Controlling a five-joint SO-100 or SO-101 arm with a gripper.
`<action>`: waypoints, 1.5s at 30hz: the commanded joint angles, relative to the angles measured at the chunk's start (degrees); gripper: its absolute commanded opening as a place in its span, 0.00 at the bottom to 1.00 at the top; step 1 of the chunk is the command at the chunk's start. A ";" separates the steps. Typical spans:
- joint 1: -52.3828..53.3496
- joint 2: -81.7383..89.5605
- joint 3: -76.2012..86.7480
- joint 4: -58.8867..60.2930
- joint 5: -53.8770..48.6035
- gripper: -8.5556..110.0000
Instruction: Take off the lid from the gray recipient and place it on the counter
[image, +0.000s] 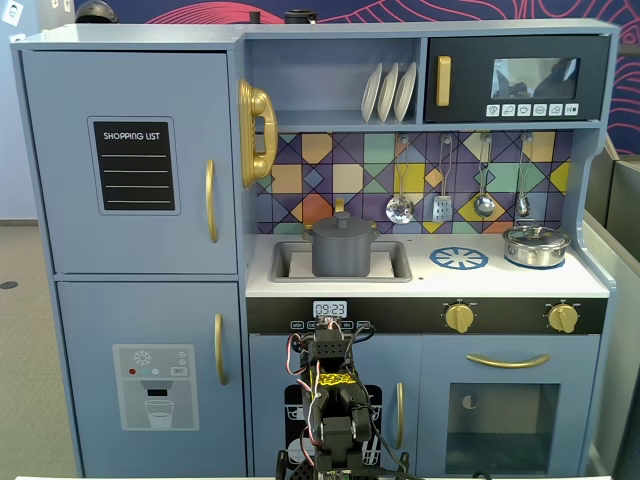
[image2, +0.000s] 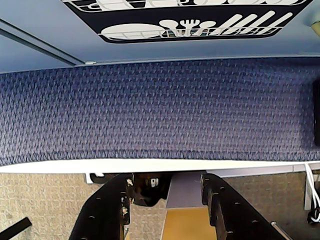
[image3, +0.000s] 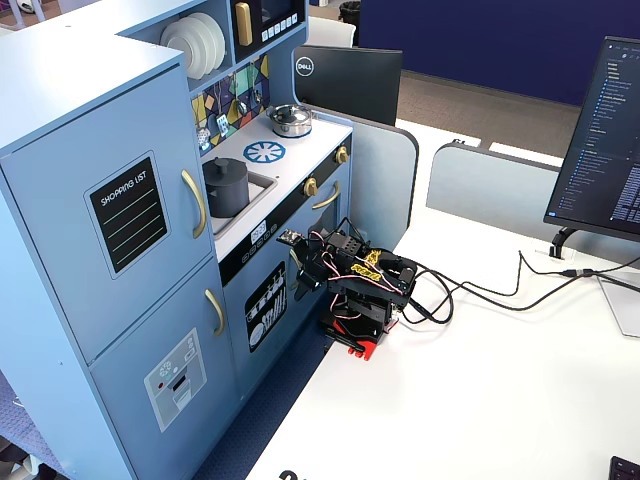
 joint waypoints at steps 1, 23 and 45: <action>7.03 -0.26 0.00 10.20 0.09 0.07; 4.66 -3.25 -17.75 -5.54 -1.93 0.07; 7.21 -27.33 -53.26 -49.13 -6.77 0.19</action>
